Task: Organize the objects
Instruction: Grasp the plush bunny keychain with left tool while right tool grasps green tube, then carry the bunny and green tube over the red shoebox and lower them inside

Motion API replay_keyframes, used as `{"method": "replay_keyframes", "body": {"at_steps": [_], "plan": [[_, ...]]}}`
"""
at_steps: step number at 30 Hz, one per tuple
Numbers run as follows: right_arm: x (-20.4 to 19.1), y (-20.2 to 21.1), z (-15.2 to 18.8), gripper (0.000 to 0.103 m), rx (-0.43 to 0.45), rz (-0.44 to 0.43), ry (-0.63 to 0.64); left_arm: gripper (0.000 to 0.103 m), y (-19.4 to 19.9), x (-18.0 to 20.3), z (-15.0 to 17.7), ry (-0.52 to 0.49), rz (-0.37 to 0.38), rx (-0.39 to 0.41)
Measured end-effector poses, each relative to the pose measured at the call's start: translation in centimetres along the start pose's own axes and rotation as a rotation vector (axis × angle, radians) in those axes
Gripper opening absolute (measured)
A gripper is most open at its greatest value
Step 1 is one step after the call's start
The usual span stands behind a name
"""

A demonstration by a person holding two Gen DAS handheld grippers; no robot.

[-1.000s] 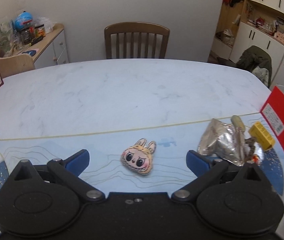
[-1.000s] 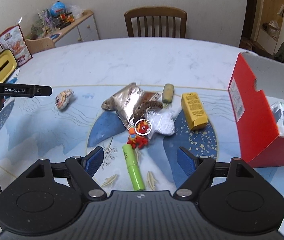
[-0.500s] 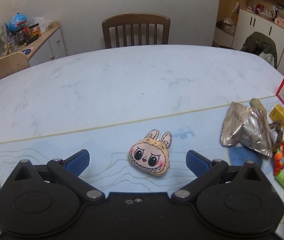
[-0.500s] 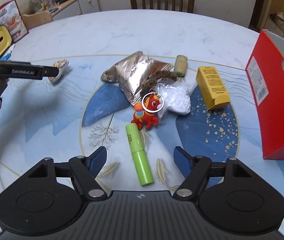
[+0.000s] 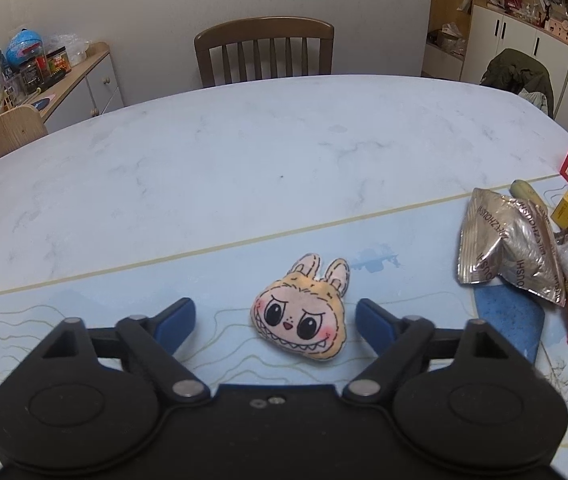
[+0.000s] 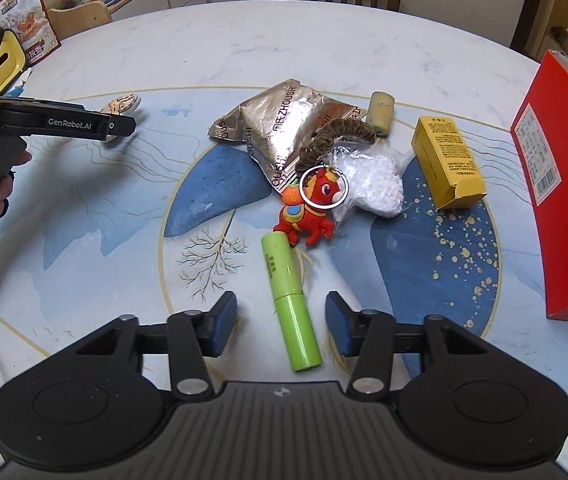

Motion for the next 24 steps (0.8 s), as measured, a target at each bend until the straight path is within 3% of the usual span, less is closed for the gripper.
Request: {"method": "replay_keyframes", "body": {"at_steps": [7,10,15,24], "plan": [[-0.2,-0.1,0.0,0.034,0.005,0.014,0.017,0.075,0.0,0.3,0.0,-0.011,-0.007,0.005],[-0.3,-0.1,0.0,0.033,0.003,0.017,0.017,0.064,-0.2,0.4,0.0,-0.013,0.005,-0.003],[-0.8,0.1,0.2,0.018,0.001,0.013,0.036,0.048,-0.1,0.8,0.0,-0.009,0.022,-0.003],[-1.0,1.3,0.9,0.015,0.016,-0.012,-0.014,0.046,0.5,1.4,-0.1,0.011,0.032,-0.012]]}}
Point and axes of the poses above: each gripper's, at about its wrist camera, not at the fingertips, and y roughly against the way its jaws point, x to its right, z to its underside, the point moved 7 cm from there along -y, roughly the way its jaws point, and after that the axes turned 9 degrees about x, right-handed, at the moved point
